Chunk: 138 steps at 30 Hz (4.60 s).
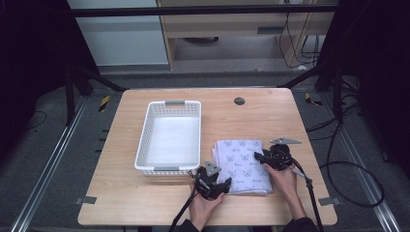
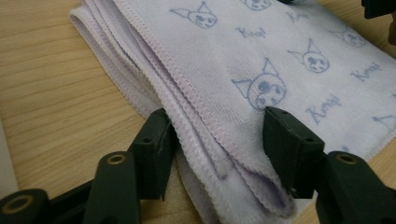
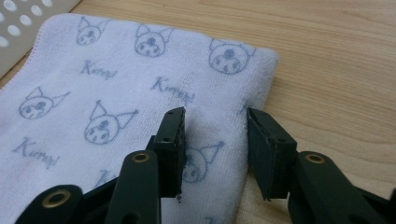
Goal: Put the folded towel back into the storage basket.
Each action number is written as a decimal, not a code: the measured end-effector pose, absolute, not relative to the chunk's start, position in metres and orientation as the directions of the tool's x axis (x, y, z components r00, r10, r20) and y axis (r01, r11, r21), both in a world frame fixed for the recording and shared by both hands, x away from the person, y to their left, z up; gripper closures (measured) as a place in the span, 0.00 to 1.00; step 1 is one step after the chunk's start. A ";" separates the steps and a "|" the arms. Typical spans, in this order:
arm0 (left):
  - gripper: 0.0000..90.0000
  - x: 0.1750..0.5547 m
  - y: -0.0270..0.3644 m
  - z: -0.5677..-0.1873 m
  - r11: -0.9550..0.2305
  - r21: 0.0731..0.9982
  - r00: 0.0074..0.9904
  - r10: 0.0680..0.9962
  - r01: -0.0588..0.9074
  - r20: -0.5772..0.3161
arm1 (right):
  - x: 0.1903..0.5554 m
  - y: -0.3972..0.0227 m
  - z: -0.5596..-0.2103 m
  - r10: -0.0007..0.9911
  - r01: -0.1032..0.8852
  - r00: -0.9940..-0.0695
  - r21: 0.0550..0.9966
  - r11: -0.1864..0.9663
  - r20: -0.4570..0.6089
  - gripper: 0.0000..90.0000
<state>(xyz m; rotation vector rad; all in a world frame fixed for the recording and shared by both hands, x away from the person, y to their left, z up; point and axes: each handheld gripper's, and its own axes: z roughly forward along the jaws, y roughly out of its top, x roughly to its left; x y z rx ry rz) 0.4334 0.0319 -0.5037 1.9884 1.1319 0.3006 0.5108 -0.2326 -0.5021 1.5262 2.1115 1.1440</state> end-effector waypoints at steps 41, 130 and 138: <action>0.80 0.409 0.039 -0.446 -0.276 0.851 0.639 0.764 0.447 -0.088 | 0.476 -0.218 -0.438 0.885 0.455 -0.464 0.868 0.199 0.041 0.87; 0.81 0.427 0.191 -0.339 -0.241 0.912 0.548 0.836 0.331 0.022 | 0.511 -0.064 -0.333 0.837 0.250 -0.547 0.953 0.174 -0.009 0.88; 0.81 0.430 0.212 -0.345 -0.223 0.914 0.530 0.848 0.338 0.011 | 0.517 -0.043 -0.334 0.828 0.251 -0.561 0.950 0.187 -0.015 0.88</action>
